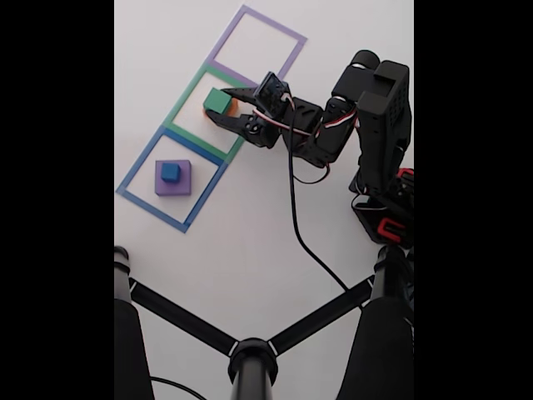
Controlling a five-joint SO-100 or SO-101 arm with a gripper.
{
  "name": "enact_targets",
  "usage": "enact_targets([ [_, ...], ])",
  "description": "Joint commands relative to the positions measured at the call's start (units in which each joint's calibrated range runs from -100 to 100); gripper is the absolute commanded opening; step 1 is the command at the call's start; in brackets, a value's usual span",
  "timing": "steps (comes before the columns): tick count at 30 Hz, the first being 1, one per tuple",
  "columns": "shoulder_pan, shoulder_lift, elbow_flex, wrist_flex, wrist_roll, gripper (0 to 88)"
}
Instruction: Tower of hanoi
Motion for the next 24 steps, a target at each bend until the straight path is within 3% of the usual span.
enact_targets([
  [1,-0.6,-2.0,-1.0,-0.2,0.4,5.9],
  [5,-1.1,-7.0,0.1,2.8,0.4,5.6],
  [9,-1.3,-16.9,0.4,13.3,0.4,5.6],
  [17,0.3,-42.5,-2.8,46.7,0.4,5.6],
  [24,3.9,-52.6,-22.2,80.5,0.4,4.7],
])
